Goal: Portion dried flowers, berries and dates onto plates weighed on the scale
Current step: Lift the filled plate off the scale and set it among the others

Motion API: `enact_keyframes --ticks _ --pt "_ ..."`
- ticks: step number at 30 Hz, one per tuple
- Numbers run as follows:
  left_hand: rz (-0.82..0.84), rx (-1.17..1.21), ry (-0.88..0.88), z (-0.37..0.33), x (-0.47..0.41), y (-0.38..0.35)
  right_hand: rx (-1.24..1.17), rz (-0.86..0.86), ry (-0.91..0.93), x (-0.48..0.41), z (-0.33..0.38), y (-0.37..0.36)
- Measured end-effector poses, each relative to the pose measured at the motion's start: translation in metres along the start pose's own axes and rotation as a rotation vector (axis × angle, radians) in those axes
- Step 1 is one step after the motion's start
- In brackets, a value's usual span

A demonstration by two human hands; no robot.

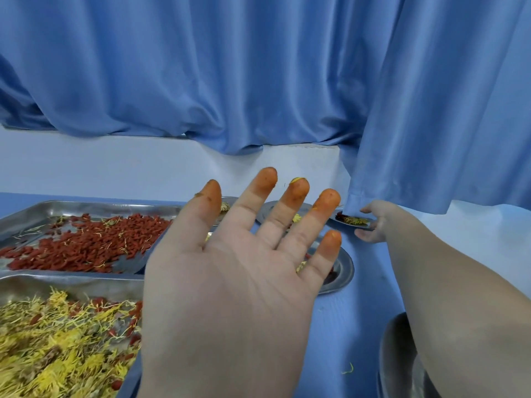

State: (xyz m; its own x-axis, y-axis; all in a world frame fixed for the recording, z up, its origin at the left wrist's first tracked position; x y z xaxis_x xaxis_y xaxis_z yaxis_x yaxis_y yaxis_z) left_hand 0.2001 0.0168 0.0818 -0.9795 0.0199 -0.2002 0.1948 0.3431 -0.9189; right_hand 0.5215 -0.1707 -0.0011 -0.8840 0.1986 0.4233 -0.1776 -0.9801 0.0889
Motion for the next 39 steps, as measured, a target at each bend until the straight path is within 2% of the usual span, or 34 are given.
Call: enact_keyframes --ticks 9,16,21,23,27,31,39 --pt "0.006 0.012 0.007 0.003 0.000 0.000 -0.128 -0.022 0.005 -0.002 0.001 -0.006" --pt "-0.011 0.031 -0.005 0.004 0.001 -0.005 -0.070 -0.014 0.040 0.007 0.004 0.002" --pt "0.027 0.026 -0.005 0.001 0.006 -0.016 -0.048 0.062 0.087 0.025 0.006 0.007" --pt "0.023 0.021 -0.003 0.003 0.009 -0.021 -0.049 0.104 0.099 0.043 0.008 0.009" --pt "-0.011 -0.022 0.017 0.014 0.018 -0.032 -0.225 0.214 0.168 0.093 0.020 0.018" --pt "-0.038 -0.072 -0.008 0.016 0.032 -0.043 -0.287 0.373 0.223 0.165 0.018 0.031" --pt "0.115 -0.110 0.008 0.022 0.073 -0.085 -0.517 0.559 0.232 0.306 -0.034 0.087"
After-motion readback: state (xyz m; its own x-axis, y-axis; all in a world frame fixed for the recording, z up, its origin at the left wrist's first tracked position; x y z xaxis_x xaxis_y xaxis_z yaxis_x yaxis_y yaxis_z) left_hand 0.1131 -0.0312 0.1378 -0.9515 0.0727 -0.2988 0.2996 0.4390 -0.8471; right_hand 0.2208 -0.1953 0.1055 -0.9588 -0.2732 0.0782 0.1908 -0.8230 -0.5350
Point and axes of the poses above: each hand's wrist, its own x-axis away from the middle knuckle, its own y-axis out of the back of the hand, z = x × y, the point moved 5 cm from there along -x, towards the middle knuckle, and after that the axes turned 6 degrees about x, right-handed, at the moved point
